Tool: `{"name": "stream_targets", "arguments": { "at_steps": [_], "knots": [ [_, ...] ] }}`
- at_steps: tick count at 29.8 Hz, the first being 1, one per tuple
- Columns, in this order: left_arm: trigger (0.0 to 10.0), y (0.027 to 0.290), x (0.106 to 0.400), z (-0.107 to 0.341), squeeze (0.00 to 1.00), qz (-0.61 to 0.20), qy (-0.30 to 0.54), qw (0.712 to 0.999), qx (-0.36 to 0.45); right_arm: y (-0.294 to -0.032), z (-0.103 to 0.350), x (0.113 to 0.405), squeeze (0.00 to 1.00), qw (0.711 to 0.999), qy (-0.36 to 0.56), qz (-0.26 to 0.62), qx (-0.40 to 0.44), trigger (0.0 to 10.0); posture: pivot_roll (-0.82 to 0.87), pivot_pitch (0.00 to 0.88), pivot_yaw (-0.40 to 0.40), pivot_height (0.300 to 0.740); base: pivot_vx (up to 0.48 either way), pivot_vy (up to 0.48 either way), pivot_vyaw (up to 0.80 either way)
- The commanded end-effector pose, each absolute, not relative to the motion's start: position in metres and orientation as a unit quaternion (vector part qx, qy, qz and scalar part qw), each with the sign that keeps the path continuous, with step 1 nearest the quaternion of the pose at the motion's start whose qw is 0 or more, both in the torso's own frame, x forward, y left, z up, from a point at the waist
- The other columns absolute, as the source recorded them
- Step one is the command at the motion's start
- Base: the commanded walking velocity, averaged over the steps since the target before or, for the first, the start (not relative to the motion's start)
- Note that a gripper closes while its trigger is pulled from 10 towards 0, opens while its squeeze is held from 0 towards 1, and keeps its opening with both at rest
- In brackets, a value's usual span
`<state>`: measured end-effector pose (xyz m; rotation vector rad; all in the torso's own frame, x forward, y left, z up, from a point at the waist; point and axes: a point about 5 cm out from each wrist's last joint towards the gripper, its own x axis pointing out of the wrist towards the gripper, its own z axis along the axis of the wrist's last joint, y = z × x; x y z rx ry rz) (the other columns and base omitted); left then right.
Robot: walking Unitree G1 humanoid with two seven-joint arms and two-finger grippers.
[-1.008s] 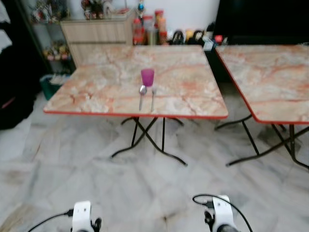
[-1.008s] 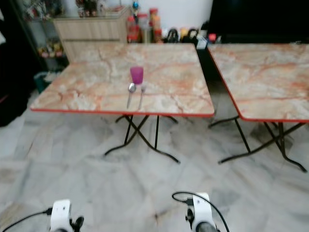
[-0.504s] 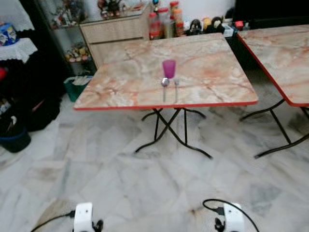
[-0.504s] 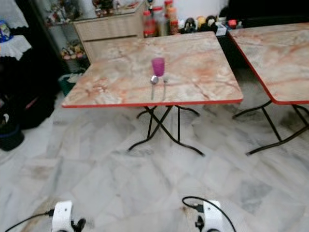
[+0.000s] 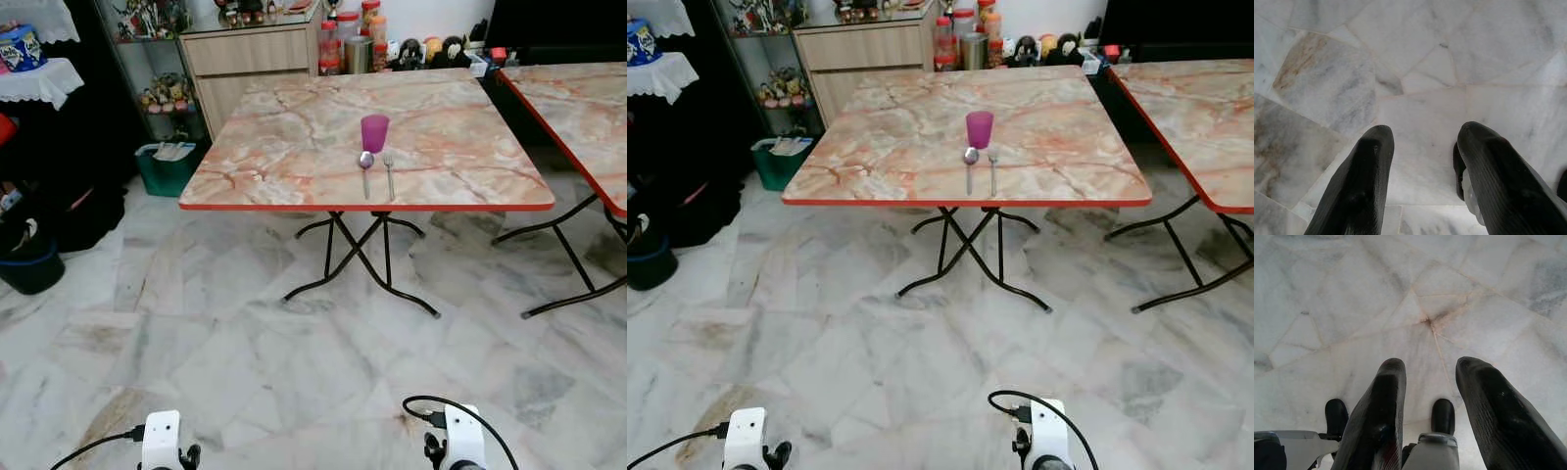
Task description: Setting the table
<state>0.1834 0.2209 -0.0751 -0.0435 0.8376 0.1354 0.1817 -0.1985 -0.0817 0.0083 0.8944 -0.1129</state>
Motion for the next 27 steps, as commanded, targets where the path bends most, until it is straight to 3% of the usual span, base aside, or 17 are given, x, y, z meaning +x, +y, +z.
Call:
{"name": "stream_targets", "arguments": {
  "at_steps": [1, 27],
  "knots": [
    [10.0, 0.222, 0.1859, -0.0735, 0.0, 0.063, 0.403, 0.913, -0.015, -0.1955, -0.0798, 0.1859, 0.0, 0.905, 0.421, -0.06, 0.017, 10.0, 0.08, 0.0, 0.114, 0.74, 0.345, 0.0, 0.0],
    [10.0, 0.2236, 0.1879, -0.0724, 0.0, 0.064, 0.403, 0.913, -0.013, -0.1937, -0.0797, 0.1865, 0.0, 0.906, 0.419, -0.058, 0.021, 10.0, 0.08, 0.0, 0.116, 0.74, 0.344, 0.0, 0.0]
  ]
}}
